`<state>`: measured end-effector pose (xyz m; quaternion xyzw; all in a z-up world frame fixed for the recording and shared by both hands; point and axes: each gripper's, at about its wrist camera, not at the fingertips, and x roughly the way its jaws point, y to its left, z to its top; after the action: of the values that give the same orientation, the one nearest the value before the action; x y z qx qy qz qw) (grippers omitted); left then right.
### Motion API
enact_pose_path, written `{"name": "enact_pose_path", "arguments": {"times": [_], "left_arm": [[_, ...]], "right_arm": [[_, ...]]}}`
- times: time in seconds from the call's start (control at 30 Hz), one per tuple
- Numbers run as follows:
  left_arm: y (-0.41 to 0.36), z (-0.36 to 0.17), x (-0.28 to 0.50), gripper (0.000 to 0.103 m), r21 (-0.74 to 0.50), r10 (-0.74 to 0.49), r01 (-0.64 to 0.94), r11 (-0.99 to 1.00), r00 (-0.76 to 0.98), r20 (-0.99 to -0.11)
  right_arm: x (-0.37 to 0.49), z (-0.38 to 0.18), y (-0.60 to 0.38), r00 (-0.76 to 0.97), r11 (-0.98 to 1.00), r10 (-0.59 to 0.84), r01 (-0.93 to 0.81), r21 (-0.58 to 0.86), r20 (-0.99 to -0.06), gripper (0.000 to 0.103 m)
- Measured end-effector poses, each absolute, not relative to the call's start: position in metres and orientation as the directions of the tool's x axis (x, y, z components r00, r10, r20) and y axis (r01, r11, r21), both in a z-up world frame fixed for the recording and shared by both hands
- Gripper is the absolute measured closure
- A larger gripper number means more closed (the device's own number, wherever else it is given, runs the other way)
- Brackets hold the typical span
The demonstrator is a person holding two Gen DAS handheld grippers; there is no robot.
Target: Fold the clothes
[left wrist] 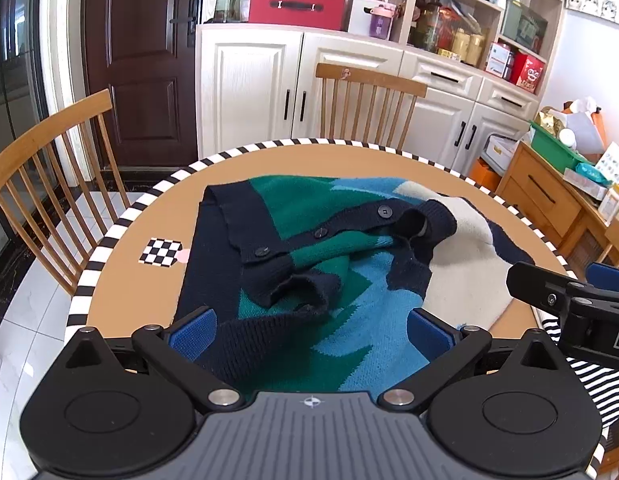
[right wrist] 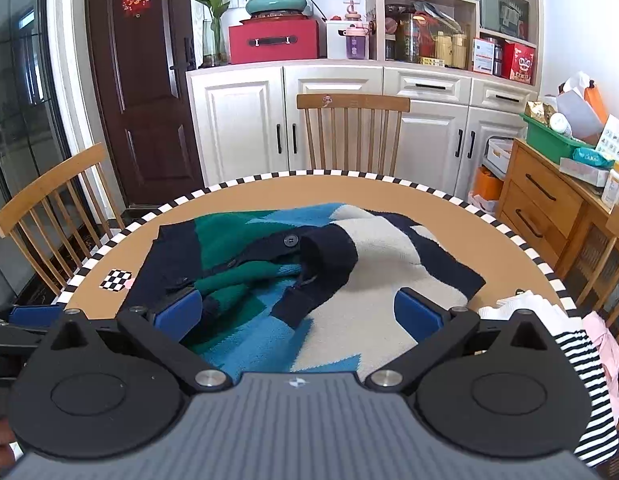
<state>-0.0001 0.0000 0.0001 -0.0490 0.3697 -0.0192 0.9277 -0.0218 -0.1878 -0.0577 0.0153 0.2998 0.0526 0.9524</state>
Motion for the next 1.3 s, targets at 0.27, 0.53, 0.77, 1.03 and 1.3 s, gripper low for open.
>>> {"name": "enact_pose_path", "arguments": {"times": [0.27,0.53,0.77,1.03,1.3], "left_arm": [[-0.0018,-0.0024,-0.008,0.0,-0.076,-0.06,0.01,0.997,0.722,-0.689],[0.0042,-0.0029,-0.0041,0.0,-0.095,-0.074,0.009,0.995,0.699,-0.711],[0.0017,-0.0047,-0.0051,0.0,-0.09,-0.079,0.021,0.996,0.692,-0.718],[-0.0016,-0.0057,-0.0049,0.0,-0.087,-0.085,0.032,0.996,0.69,-0.719],[-0.0031,-0.0073,-0.0042,0.0,-0.093,-0.094,0.039,0.995,0.685,-0.722]], "right_arm": [[-0.0199,-0.0625,-0.1842,0.798,0.993,0.115,-0.085,0.078,-0.591,0.0],[-0.0224,-0.0643,-0.1889,0.785,0.991,0.131,-0.089,0.098,-0.605,0.0],[-0.0224,-0.066,-0.1888,0.778,0.99,0.137,-0.092,0.104,-0.613,0.0],[-0.0217,-0.0667,-0.1899,0.773,0.99,0.14,-0.091,0.109,-0.619,0.0],[-0.0221,-0.0679,-0.19,0.771,0.99,0.139,-0.093,0.107,-0.621,0.0]]}}
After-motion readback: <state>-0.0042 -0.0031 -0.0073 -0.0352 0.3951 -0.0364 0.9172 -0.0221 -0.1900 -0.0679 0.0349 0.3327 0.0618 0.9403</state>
